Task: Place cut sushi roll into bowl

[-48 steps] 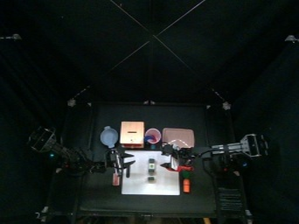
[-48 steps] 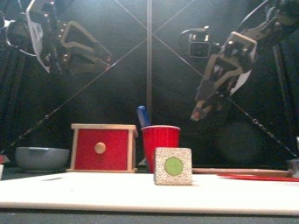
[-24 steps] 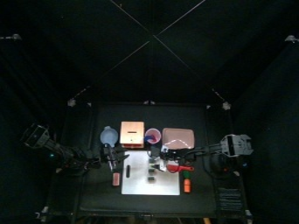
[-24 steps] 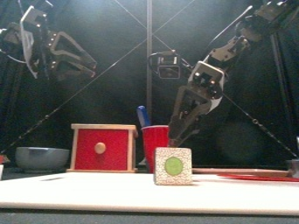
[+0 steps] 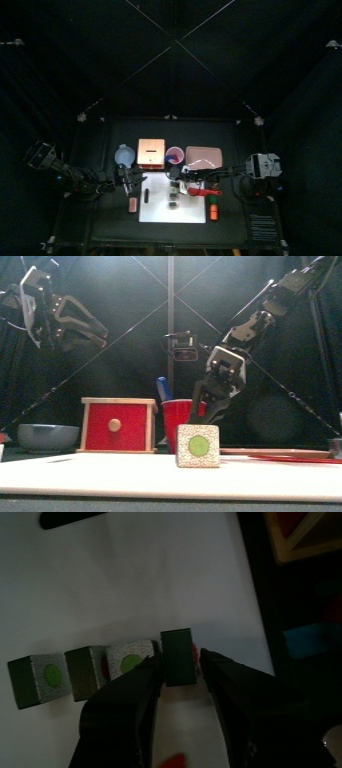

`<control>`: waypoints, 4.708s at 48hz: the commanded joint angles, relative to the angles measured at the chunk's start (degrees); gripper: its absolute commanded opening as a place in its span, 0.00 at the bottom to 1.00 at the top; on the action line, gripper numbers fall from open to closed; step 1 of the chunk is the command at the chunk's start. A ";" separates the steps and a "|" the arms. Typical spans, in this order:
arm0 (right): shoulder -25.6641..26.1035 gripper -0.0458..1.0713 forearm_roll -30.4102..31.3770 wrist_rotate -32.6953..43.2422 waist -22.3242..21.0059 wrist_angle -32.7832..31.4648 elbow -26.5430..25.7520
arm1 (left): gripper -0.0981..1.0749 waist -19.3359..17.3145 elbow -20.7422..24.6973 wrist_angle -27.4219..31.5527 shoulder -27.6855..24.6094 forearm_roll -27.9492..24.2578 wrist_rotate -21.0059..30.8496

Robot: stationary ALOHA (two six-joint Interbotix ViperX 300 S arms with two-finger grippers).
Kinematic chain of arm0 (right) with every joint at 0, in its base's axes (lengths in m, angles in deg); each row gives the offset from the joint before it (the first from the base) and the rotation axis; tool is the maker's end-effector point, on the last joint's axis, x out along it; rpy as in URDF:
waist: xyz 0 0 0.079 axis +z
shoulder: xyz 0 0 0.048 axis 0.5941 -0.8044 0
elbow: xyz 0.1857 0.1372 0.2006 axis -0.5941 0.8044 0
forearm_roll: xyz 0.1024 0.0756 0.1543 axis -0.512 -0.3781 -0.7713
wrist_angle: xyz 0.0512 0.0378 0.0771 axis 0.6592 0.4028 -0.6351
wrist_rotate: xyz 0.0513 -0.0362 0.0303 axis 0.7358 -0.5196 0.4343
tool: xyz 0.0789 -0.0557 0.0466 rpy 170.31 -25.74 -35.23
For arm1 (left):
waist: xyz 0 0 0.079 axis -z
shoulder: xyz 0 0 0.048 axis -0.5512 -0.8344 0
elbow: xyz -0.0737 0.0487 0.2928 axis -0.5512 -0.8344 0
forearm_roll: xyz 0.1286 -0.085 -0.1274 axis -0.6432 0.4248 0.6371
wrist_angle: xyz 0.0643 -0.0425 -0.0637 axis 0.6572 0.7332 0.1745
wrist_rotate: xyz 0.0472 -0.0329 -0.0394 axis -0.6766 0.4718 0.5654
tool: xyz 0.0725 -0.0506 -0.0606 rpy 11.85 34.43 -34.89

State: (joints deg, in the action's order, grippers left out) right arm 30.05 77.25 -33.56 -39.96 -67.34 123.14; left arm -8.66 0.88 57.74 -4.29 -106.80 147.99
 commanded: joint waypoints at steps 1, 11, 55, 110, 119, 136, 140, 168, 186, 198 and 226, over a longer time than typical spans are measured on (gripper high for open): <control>0.97 0.68 0.09 0.09 -0.70 0.18 -1.49 | 0.73 0.00 0.62 0.09 0.18 -0.09 -0.09; 1.49 0.64 0.53 0.00 -0.97 0.09 -4.22 | 0.73 0.09 0.44 0.26 0.18 -0.09 -0.18; -20.92 0.64 7.65 -0.26 -8.17 -10.72 -56.43 | 0.73 6.24 -1.14 -11.34 9.84 -11.69 -0.62; -34.37 0.87 8.44 -0.35 -10.81 -23.03 -76.11 | 0.73 5.89 -1.85 -12.66 11.87 -14.50 -0.62; -28.48 0.87 11.07 -0.26 -9.40 -28.39 -71.98 | 0.73 5.89 -2.37 -12.13 11.87 -14.41 -0.62; -15.82 0.87 11.07 0.26 -5.36 -23.82 -51.77 | 0.73 5.89 -4.39 -10.63 11.69 -10.55 -0.70; -12.92 0.87 10.37 0.97 -4.92 -21.09 -46.76 | 0.73 5.89 -4.39 -11.87 11.34 -9.58 -0.62; 1.76 0.87 9.32 5.27 2.20 -15.56 -18.54 | 0.73 4.22 -4.31 -14.41 11.07 -8.96 -0.70; 1.49 0.89 6.24 5.45 5.10 -16.70 -12.30 | 0.73 3.78 -4.39 -14.68 11.07 -8.79 -0.62; 1.32 0.89 6.15 5.36 4.75 -16.44 -10.90 | 0.73 3.69 -4.66 -14.68 11.07 -7.73 -0.62; -1.05 0.89 6.24 5.36 2.11 -16.17 -10.11 | 0.73 3.43 -5.10 -15.03 11.07 -6.42 -0.62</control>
State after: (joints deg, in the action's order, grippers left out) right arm 28.11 83.49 -28.11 -37.77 -83.95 113.39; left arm -5.15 -4.83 42.54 6.79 -113.30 147.38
